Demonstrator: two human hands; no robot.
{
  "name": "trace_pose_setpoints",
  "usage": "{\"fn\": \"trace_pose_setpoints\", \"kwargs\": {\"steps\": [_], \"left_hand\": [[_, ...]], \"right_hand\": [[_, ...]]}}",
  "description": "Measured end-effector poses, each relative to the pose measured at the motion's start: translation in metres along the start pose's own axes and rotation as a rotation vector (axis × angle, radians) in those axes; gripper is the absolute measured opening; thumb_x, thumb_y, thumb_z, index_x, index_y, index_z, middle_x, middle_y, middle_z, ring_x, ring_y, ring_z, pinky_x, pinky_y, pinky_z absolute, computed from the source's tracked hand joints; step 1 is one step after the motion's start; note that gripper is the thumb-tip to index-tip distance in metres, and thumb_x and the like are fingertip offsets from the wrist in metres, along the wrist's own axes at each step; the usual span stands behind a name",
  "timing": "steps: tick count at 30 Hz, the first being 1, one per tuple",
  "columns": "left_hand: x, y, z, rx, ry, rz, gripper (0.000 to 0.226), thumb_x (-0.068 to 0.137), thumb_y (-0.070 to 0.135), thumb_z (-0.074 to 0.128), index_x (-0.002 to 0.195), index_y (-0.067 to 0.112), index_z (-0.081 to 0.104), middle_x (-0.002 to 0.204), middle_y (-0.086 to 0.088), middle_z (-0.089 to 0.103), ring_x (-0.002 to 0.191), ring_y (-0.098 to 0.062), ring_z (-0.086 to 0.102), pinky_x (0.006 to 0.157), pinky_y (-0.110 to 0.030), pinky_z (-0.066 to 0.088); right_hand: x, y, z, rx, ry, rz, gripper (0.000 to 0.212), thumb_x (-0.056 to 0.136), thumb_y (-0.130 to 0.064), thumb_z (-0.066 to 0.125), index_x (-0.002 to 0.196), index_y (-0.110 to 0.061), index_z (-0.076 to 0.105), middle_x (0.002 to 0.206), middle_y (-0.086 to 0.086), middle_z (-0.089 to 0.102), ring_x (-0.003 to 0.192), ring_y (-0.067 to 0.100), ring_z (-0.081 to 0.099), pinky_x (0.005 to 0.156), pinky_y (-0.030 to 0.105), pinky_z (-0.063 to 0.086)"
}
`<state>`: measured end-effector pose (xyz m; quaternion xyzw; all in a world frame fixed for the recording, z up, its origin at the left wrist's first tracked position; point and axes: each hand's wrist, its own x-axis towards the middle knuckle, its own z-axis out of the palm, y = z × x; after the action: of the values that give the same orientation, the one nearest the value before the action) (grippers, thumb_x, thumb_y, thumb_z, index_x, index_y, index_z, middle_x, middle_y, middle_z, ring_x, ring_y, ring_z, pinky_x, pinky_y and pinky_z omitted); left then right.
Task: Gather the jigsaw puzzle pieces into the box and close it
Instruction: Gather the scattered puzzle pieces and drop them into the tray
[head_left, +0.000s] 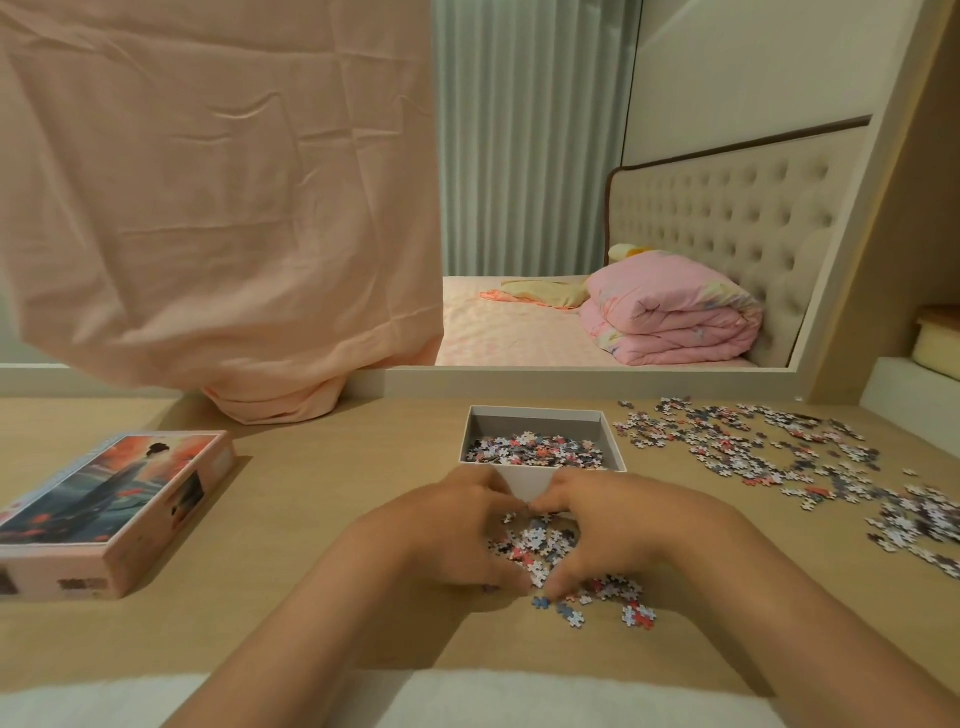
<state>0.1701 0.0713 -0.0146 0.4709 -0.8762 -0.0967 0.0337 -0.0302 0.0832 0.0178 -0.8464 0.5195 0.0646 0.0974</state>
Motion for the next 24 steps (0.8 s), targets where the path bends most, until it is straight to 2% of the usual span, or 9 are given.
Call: {"fn": "trace_pose_setpoints", "kwargs": {"steps": [2, 6, 8, 11, 14, 16, 18, 19, 24], "left_hand": [[0.002, 0.001, 0.002, 0.007, -0.016, 0.007, 0.076, 0.077, 0.067, 0.064, 0.141, 0.030, 0.048, 0.133, 0.012, 0.038, 0.124, -0.008, 0.039, 0.103, -0.033, 0.041], [0.004, 0.006, 0.005, -0.074, 0.062, 0.060, 0.052, 0.082, 0.051, 0.070, 0.129, 0.032, 0.061, 0.114, 0.010, 0.049, 0.101, -0.008, 0.052, 0.091, -0.030, 0.046], [0.004, 0.006, 0.003, -0.087, 0.088, 0.077, 0.046, 0.081, 0.050, 0.072, 0.124, 0.034, 0.064, 0.112, 0.011, 0.051, 0.097, -0.008, 0.053, 0.088, -0.029, 0.047], [0.001, 0.002, -0.002, -0.082, 0.046, -0.008, 0.069, 0.071, 0.065, 0.072, 0.132, 0.038, 0.053, 0.120, 0.014, 0.046, 0.106, -0.008, 0.051, 0.093, -0.031, 0.047], [-0.001, 0.000, -0.004, 0.005, -0.079, -0.144, 0.085, 0.067, 0.075, 0.067, 0.139, 0.036, 0.045, 0.130, 0.012, 0.037, 0.119, -0.013, 0.044, 0.100, -0.040, 0.044], [-0.001, 0.003, -0.003, 0.038, -0.100, -0.124, 0.077, 0.075, 0.067, 0.066, 0.140, 0.032, 0.046, 0.129, 0.008, 0.038, 0.118, -0.015, 0.045, 0.100, -0.039, 0.044], [0.000, 0.007, -0.001, -0.013, -0.053, -0.066, 0.063, 0.082, 0.055, 0.068, 0.137, 0.029, 0.053, 0.120, 0.006, 0.043, 0.106, -0.014, 0.051, 0.091, -0.032, 0.045], [0.001, 0.009, -0.001, -0.037, -0.021, -0.041, 0.055, 0.083, 0.049, 0.069, 0.133, 0.028, 0.058, 0.115, 0.005, 0.046, 0.099, -0.014, 0.053, 0.085, -0.030, 0.045], [0.005, 0.012, 0.003, -0.116, 0.107, -0.033, 0.026, 0.085, 0.028, 0.072, 0.110, 0.022, 0.071, 0.101, 0.001, 0.059, 0.089, -0.016, 0.056, 0.077, -0.028, 0.047]], "right_hand": [[0.002, 0.000, 0.000, 0.040, -0.006, -0.001, 0.079, 0.070, -0.061, 0.078, 0.139, -0.035, 0.052, 0.131, -0.013, 0.053, 0.114, 0.012, 0.055, 0.096, 0.034, 0.049], [0.000, 0.008, -0.004, 0.102, 0.002, 0.004, 0.051, 0.074, -0.047, 0.081, 0.121, -0.038, 0.066, 0.111, -0.015, 0.062, 0.099, 0.006, 0.059, 0.088, 0.029, 0.052], [-0.003, 0.011, -0.008, 0.135, 0.026, 0.027, 0.050, 0.072, -0.048, 0.083, 0.118, -0.038, 0.067, 0.108, -0.016, 0.062, 0.097, 0.004, 0.059, 0.088, 0.031, 0.053], [-0.008, 0.011, -0.011, 0.101, -0.042, 0.095, 0.074, 0.064, -0.060, 0.083, 0.130, -0.036, 0.058, 0.124, -0.015, 0.060, 0.108, 0.009, 0.059, 0.093, 0.033, 0.052], [-0.005, 0.004, -0.003, 0.062, -0.098, 0.141, 0.057, 0.061, -0.068, 0.080, 0.100, -0.031, 0.060, 0.111, -0.012, 0.061, 0.093, 0.013, 0.059, 0.074, 0.034, 0.050], [-0.001, -0.003, 0.001, 0.096, -0.076, 0.125, 0.045, 0.068, -0.063, 0.079, 0.099, -0.035, 0.062, 0.108, -0.010, 0.060, 0.093, 0.013, 0.059, 0.073, 0.031, 0.048], [0.002, -0.009, 0.003, 0.139, -0.032, 0.109, 0.064, 0.075, -0.054, 0.078, 0.132, -0.031, 0.059, 0.128, -0.007, 0.060, 0.111, 0.016, 0.058, 0.087, 0.029, 0.047], [0.004, -0.011, 0.003, 0.155, -0.006, 0.113, 0.068, 0.077, -0.050, 0.078, 0.137, -0.028, 0.057, 0.130, -0.006, 0.061, 0.113, 0.016, 0.058, 0.086, 0.026, 0.045], [0.008, -0.015, 0.010, 0.285, 0.085, 0.123, 0.038, 0.081, -0.032, 0.081, 0.115, -0.021, 0.069, 0.094, -0.009, 0.061, 0.077, 0.008, 0.057, 0.059, 0.017, 0.039]]}}
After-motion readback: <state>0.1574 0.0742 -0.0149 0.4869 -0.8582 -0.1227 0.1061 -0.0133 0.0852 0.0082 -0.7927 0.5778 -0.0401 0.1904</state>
